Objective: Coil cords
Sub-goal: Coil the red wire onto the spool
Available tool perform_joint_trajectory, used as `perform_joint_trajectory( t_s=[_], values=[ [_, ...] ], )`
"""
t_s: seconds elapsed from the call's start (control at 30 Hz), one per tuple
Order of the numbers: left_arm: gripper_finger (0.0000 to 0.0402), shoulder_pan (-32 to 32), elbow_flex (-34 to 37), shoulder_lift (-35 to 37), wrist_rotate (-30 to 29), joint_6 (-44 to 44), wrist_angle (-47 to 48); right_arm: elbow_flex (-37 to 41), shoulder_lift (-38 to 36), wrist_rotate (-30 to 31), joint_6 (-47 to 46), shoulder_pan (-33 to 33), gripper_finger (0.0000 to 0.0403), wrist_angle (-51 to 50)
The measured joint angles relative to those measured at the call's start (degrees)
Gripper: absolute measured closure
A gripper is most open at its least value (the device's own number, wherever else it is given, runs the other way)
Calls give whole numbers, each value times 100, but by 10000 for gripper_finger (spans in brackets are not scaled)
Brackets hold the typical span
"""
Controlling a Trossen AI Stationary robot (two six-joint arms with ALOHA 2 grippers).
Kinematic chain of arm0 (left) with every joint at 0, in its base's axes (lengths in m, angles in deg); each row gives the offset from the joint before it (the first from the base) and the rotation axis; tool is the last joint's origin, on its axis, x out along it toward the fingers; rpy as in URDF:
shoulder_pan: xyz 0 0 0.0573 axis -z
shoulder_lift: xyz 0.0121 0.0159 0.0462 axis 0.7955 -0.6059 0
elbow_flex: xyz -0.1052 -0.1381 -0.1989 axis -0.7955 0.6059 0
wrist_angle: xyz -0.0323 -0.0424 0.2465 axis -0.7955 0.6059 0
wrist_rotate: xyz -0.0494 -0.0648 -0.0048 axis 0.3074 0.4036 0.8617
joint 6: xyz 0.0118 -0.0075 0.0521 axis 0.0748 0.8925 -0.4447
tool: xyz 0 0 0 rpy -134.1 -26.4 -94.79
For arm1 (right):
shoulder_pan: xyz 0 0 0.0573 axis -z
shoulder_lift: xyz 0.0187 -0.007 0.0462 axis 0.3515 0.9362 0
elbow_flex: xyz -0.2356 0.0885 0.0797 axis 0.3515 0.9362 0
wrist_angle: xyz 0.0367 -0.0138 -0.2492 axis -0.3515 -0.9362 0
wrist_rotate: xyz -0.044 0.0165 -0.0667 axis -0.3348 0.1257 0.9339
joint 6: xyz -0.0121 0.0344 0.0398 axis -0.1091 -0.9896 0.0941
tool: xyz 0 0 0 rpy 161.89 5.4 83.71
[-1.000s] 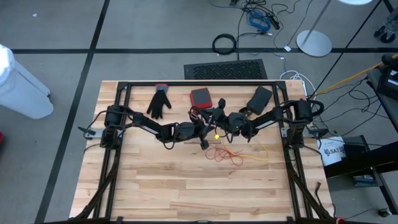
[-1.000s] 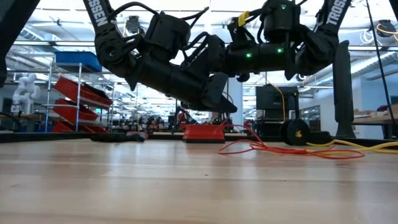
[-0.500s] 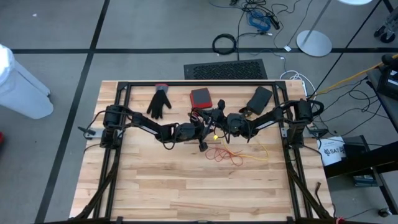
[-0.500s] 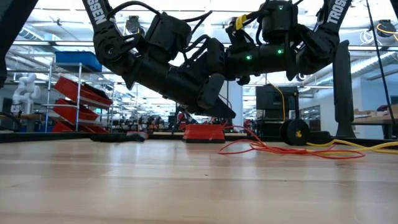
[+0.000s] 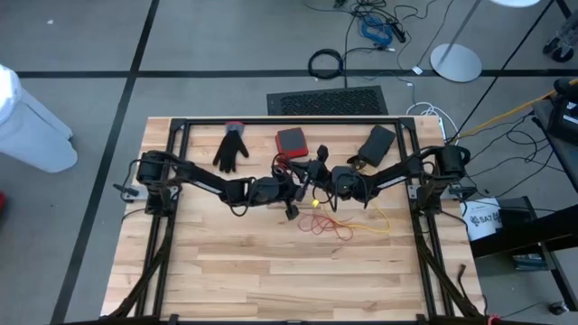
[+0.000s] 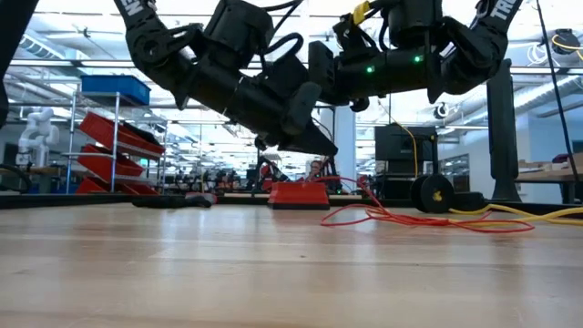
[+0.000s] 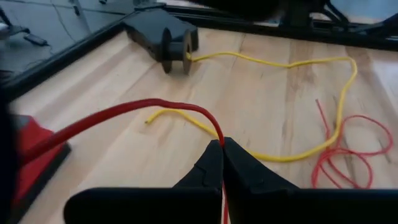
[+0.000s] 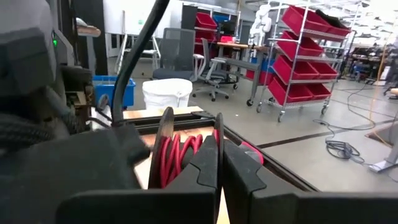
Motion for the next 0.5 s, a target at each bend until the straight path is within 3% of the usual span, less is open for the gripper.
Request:
perform_joint_trajectory(
  t_s=[0.3, 0.5],
  values=[
    [401, -4, 4, 339, -114, -19, 498, 4, -2, -23, 20, -3, 403, -157],
    [401, -2, 4, 362, -150, -43, 531, 7, 9, 298, 225, -114, 403, -175]
  ],
)
